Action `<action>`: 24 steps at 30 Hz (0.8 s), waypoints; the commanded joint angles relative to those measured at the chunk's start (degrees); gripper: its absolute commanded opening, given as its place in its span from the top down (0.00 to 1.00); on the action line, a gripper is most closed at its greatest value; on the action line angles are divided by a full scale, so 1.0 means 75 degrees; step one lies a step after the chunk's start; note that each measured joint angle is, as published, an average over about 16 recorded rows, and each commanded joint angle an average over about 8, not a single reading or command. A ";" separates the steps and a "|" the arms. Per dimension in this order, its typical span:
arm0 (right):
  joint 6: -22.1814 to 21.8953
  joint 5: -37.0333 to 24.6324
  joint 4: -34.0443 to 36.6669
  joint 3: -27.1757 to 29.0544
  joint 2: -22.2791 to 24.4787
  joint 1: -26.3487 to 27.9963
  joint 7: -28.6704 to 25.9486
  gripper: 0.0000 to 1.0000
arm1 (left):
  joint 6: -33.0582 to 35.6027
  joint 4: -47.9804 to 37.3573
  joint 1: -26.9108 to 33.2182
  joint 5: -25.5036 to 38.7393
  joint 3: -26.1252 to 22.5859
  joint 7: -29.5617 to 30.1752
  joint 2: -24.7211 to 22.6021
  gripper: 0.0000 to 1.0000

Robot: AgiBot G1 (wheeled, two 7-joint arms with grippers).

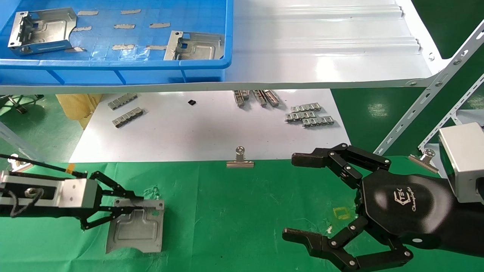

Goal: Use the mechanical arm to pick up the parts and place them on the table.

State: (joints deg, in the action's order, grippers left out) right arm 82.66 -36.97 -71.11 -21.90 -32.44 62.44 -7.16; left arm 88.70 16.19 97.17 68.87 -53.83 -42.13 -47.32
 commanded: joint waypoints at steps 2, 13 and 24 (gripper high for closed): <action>0.0000 0.0000 0.0000 0.0000 0.0000 0.0000 0.0000 0.00 | 0.0043 -0.0142 0.0037 0.0100 -0.0072 -0.0108 -0.0071 0.00; 0.0000 0.0000 0.0000 0.0000 0.0000 0.0000 0.0000 0.00 | 0.0342 -0.0466 -0.0202 -0.0703 0.0171 0.0246 -0.0020 0.00; -0.0002 0.0002 0.0002 0.0000 0.0000 -0.0002 0.0000 0.00 | 0.0463 -0.0427 -0.0752 -0.1725 0.0467 0.1011 0.0203 0.00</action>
State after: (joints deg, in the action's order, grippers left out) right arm 82.65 -36.96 -71.09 -21.90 -32.43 62.43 -7.16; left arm 92.10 12.98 92.04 56.76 -50.52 -34.91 -46.01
